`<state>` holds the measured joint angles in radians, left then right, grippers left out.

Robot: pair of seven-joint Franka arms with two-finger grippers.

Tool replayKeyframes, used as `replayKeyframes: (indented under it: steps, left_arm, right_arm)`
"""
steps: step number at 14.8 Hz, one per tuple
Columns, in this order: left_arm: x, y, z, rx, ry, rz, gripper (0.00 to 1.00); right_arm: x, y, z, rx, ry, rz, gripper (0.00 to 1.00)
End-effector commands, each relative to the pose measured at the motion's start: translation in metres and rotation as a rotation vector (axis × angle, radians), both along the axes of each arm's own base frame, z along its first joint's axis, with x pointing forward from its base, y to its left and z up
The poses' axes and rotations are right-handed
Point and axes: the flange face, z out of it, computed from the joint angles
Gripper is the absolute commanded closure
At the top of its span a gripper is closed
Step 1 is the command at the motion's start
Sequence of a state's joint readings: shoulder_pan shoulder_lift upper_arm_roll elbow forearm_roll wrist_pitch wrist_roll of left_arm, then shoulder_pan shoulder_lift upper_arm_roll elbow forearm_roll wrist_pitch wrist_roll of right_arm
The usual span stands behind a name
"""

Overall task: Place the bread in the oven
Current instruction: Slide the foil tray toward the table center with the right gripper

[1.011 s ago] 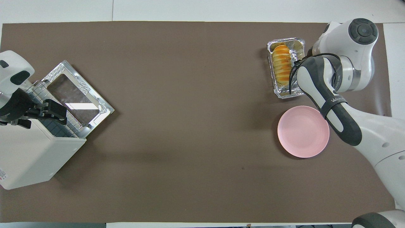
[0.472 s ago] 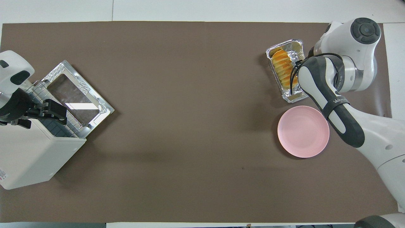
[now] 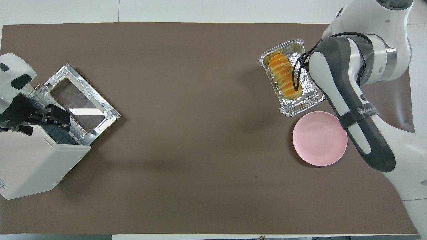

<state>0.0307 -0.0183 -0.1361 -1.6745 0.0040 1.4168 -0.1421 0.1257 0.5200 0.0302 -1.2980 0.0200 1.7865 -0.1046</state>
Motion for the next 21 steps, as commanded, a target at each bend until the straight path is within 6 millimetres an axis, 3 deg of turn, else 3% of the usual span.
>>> replayKeyframes:
  steps: [1,3,4,6,8,11,13,18,19,20,21]
  left_arm:
    - [-0.003,0.001,0.006,-0.020,-0.009,0.000,0.00]
    - [-0.003,0.001,0.006,-0.020,-0.009,0.000,0.00]
    - [-0.003,0.001,0.006,-0.020,-0.009,0.000,0.00]
    - [-0.003,0.001,0.006,-0.020,-0.009,0.000,0.00]
    - [-0.003,0.001,0.006,-0.020,-0.009,0.000,0.00]
    - [-0.003,0.001,0.006,-0.020,-0.009,0.000,0.00]
    - [-0.003,0.001,0.006,-0.020,-0.009,0.000,0.00]
    - [-0.003,0.001,0.006,-0.020,-0.009,0.000,0.00]
    - [-0.003,0.001,0.006,-0.020,-0.009,0.000,0.00]
    - [-0.003,0.001,0.006,-0.020,-0.009,0.000,0.00]
    - [-0.003,0.001,0.006,-0.020,-0.009,0.000,0.00]
  right_arm:
    - [-0.016,0.079,0.026,0.014,0.029,-0.081,1.00]
    - [-0.035,0.147,0.026,0.060,0.039,-0.162,1.00]
    - [-0.042,0.170,0.024,0.079,0.036,-0.188,1.00]
    - [-0.058,0.210,0.009,0.083,0.036,-0.174,1.00]
    - [-0.075,0.240,-0.021,0.083,0.027,-0.221,1.00]
    - [-0.093,0.264,-0.070,0.102,-0.005,-0.296,1.00]
    - [-0.103,0.268,-0.095,0.114,-0.022,-0.325,1.00]
    - [-0.115,0.267,-0.106,0.117,-0.008,-0.336,1.00]
    - [-0.118,0.270,-0.108,0.117,-0.012,-0.332,0.38]
    - [-0.119,0.271,-0.108,0.120,-0.013,-0.334,0.00]
    - [-0.119,0.272,-0.107,0.116,-0.010,-0.335,0.00]
